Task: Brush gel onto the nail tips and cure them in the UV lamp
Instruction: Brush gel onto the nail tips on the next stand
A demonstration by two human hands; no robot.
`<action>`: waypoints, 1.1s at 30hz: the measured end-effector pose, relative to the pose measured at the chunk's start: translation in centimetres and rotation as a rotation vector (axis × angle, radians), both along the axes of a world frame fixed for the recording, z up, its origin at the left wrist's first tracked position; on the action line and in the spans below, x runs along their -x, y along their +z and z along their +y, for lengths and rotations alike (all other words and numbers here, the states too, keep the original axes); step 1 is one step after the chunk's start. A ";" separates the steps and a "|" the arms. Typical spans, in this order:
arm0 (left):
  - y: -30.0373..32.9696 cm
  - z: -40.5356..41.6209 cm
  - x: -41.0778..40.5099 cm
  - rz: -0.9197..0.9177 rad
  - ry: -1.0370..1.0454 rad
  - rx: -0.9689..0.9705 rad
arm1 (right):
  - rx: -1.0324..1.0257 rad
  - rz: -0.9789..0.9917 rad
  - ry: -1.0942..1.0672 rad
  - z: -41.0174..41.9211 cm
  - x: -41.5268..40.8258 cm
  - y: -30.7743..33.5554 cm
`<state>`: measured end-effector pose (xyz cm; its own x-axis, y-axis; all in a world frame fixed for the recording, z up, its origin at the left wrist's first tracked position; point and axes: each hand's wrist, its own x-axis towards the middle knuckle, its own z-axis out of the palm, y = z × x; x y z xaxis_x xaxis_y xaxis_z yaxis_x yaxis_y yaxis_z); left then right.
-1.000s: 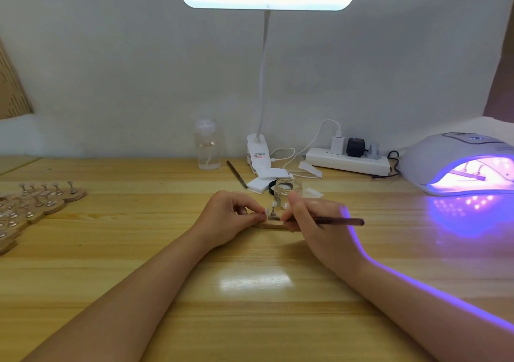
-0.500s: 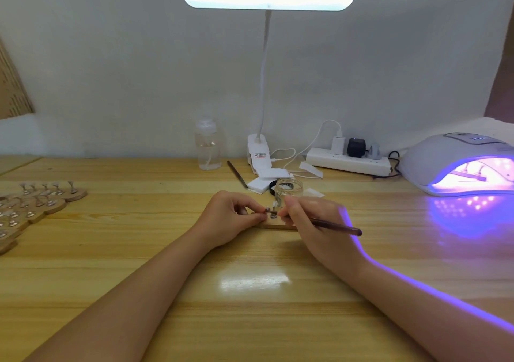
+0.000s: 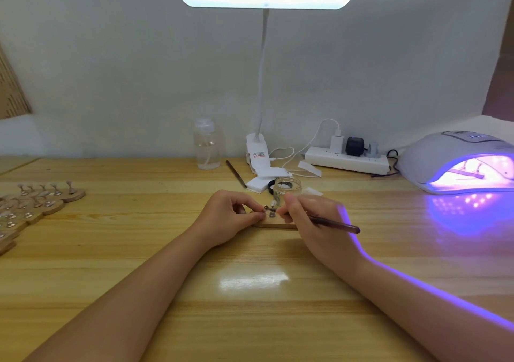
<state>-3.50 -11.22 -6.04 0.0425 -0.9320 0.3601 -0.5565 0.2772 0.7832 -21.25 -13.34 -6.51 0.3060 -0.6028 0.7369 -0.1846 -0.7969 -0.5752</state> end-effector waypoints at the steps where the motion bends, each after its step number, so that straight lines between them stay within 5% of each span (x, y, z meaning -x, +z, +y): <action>1: 0.0 0.0 0.0 0.000 0.004 -0.004 | -0.039 -0.011 0.010 0.1 0.0 0.0; 33: 0.0 0.1 -0.1 0.043 -0.021 0.022 | 0.016 -0.021 0.027 0.3 0.2 0.2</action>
<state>-3.41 -11.15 -6.00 0.0387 -0.9246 0.3790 -0.5159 0.3063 0.8000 -21.42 -13.03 -6.28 0.3067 -0.5823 0.7529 -0.1506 -0.8108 -0.5657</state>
